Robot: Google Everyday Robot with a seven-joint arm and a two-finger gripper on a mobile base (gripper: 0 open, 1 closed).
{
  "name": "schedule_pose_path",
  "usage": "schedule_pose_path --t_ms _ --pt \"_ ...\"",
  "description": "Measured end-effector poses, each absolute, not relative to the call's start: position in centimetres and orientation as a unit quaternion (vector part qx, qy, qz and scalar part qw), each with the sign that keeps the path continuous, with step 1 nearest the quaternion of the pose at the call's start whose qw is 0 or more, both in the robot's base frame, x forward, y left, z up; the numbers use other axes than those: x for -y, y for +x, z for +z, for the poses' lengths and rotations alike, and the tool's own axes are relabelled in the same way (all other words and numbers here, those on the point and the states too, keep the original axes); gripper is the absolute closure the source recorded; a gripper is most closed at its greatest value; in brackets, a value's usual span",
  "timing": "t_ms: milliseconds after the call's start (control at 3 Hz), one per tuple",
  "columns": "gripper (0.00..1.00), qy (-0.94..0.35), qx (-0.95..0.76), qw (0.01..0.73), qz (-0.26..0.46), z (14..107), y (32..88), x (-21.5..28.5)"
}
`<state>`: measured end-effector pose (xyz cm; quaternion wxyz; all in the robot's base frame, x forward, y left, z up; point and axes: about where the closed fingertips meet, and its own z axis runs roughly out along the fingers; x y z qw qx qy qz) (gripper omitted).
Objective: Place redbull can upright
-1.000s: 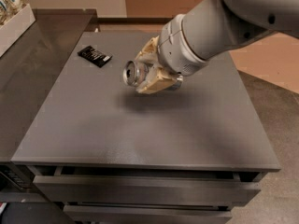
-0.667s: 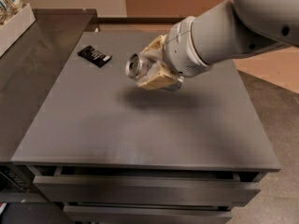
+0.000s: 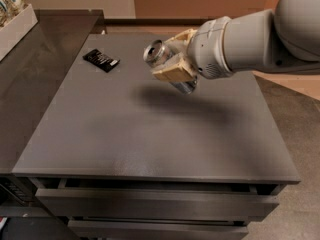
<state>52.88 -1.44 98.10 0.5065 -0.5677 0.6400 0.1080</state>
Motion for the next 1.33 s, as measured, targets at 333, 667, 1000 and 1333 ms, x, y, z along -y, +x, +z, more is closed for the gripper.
schedule_pose_path --t_ms 333,667,1000,1333 --pt "1.00 -0.514 -0.642 0.550 0.143 98.2 54.3 1.8" --pt "1.00 -0.467 -0.635 0.588 0.184 97.6 55.6 1.7" --pt "1.00 -0.426 -0.621 0.620 0.222 97.0 56.6 1.4" --pt "1.00 -0.403 -0.605 0.640 0.250 96.6 57.6 0.8"
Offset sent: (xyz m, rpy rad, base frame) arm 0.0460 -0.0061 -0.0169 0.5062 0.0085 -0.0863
